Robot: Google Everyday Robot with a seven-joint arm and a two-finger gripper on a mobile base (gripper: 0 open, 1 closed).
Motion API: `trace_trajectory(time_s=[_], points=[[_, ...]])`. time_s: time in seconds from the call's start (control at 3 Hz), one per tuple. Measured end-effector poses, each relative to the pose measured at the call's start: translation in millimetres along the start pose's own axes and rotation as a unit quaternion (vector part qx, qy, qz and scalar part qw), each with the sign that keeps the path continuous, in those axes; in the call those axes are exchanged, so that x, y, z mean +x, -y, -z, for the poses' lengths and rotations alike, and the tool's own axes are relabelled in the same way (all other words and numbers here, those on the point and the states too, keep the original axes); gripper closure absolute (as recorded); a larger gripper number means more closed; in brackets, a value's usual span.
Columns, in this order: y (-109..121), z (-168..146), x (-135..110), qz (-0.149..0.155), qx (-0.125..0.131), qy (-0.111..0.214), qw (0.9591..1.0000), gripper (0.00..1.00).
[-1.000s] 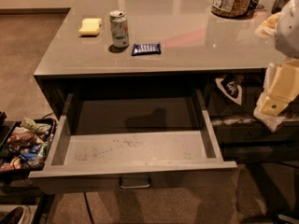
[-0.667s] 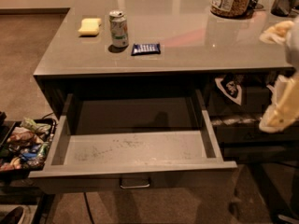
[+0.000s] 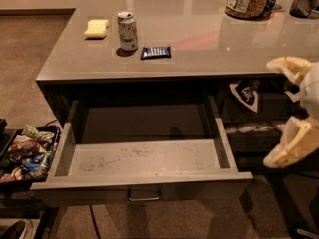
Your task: Close top drawer
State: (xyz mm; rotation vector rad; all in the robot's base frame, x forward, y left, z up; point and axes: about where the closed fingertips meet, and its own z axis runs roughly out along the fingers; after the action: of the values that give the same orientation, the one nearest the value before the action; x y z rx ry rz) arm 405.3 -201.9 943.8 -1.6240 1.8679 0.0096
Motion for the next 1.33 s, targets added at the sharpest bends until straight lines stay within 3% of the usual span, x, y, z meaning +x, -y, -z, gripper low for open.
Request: trace_trajectory(time_s=[0.33, 0.67, 1.33], points=[[-21, -17, -1, 0.004, -0.019, 0.011, 0.9997, 0.0], [-43, -35, 4, 0.013, -0.048, -0.019, 0.9986, 0.0], [-50, -40, 10, -0.002, -0.047, -0.015, 0.9988, 0.0]])
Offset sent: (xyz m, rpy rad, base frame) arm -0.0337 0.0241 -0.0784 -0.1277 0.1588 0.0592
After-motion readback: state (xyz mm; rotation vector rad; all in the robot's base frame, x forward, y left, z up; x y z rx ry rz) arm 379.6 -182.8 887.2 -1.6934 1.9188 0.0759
